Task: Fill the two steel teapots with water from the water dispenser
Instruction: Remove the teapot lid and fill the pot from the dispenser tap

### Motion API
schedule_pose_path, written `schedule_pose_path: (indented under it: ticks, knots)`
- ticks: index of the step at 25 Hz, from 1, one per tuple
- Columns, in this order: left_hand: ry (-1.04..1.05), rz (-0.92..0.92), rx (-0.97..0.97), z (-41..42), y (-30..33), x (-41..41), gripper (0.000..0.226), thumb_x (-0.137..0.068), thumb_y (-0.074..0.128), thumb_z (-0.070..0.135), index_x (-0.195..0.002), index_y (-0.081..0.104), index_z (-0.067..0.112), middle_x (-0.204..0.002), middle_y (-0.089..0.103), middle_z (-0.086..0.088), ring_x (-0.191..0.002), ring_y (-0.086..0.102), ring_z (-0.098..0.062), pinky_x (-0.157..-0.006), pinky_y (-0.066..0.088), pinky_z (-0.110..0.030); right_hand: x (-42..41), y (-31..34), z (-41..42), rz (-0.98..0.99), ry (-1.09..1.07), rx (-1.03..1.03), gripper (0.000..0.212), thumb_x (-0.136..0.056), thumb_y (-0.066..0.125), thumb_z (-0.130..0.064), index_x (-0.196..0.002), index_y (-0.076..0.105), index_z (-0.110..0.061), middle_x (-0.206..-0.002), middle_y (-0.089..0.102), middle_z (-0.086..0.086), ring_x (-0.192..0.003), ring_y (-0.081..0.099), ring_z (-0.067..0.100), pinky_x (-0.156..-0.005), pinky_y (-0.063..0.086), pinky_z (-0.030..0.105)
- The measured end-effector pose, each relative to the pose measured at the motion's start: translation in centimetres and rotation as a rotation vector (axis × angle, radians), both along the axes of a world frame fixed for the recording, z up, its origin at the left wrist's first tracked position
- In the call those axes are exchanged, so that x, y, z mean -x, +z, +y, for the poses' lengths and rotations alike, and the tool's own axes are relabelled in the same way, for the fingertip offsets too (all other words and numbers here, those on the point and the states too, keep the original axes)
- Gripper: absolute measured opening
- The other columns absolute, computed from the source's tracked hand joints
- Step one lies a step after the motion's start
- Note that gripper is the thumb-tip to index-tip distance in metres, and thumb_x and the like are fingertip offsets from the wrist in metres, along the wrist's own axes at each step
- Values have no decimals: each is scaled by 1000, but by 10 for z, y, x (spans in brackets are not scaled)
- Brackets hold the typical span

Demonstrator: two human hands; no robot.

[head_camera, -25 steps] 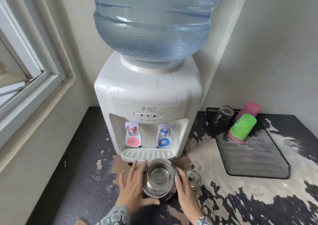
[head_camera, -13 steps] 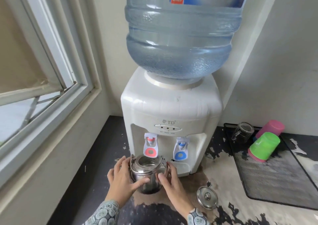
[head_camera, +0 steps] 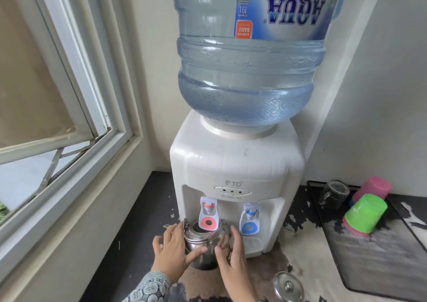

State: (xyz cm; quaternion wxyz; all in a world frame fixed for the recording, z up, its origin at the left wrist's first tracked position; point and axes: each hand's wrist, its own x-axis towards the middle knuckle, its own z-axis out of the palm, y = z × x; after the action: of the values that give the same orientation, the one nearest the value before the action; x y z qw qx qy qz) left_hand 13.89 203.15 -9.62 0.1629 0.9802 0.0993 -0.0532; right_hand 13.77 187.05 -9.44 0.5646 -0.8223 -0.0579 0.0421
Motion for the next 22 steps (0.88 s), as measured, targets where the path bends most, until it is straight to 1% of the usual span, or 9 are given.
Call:
schedule_pose_path:
  ticks: [2,4,8,11,12,14,17,20,22]
  knots:
    - [-13,8,-38,0,3,1,116,-52,2,88,-144,9,18,-149,22,11,-139,12,-7,-111,8,-44,8,4,6,-208,-105,66,61,-83,60,-13,-129,24,-31,-129,39,-6,-113,42,9,-95,33,15]
    - [-22,-14,-60,0,9,0,131,-38,-16,91,-144,8,18,-149,22,11,-139,13,-7,-112,8,-45,7,13,12,-326,-152,114,59,-83,60,-17,-129,27,-32,-123,42,-12,-113,43,15,-97,36,30]
    - [-60,-4,-130,-2,12,0,145,-27,-30,87,-145,5,12,-151,20,8,-139,14,-6,-113,8,-47,-19,31,19,-100,17,371,51,-91,41,-42,-136,20,-28,-138,37,-8,-130,26,17,-109,23,41]
    - [-66,-46,-202,-3,23,2,135,-51,-25,84,-134,36,-3,-136,49,-5,-126,45,-11,-101,33,-57,-27,35,20,-48,23,462,44,-88,43,-46,-125,29,-28,-131,44,-6,-123,30,19,-106,25,42]
    - [-85,-17,-230,-3,26,5,124,-66,-17,80,-116,56,-7,-115,65,-8,-106,62,-14,-85,46,-57,-27,35,21,-44,21,473,45,-86,45,-44,-124,29,-27,-129,45,-6,-122,30,19,-105,24,42]
    - [-125,-39,-313,-7,22,12,111,-80,-8,72,-91,69,-6,-85,74,-6,-80,71,-17,-64,54,-52,-25,34,23,-37,25,483,48,-84,49,-40,-125,27,-26,-130,44,-7,-123,27,19,-105,21,43]
    - [-125,38,-238,-4,27,7,129,-62,-21,80,-121,52,-7,-121,62,-9,-113,58,-20,-92,41,-58,-22,37,26,28,13,367,48,-84,53,-27,-122,26,-26,-130,40,-4,-124,21,20,-108,14,48]
    - [-130,86,-329,-4,30,11,119,-74,-15,75,-107,61,-10,-105,70,-12,-97,66,-19,-81,48,-56,-14,40,31,37,-19,268,48,-82,52,-16,-121,27,-28,-126,40,-4,-122,23,19,-109,13,48]
    - [-149,82,-324,-4,25,6,134,-54,-27,80,-131,40,-7,-134,50,-13,-125,47,-17,-100,31,-59,-7,45,36,-22,-36,183,43,-80,55,-18,-115,33,-31,-108,48,-13,-115,32,13,-106,18,43]
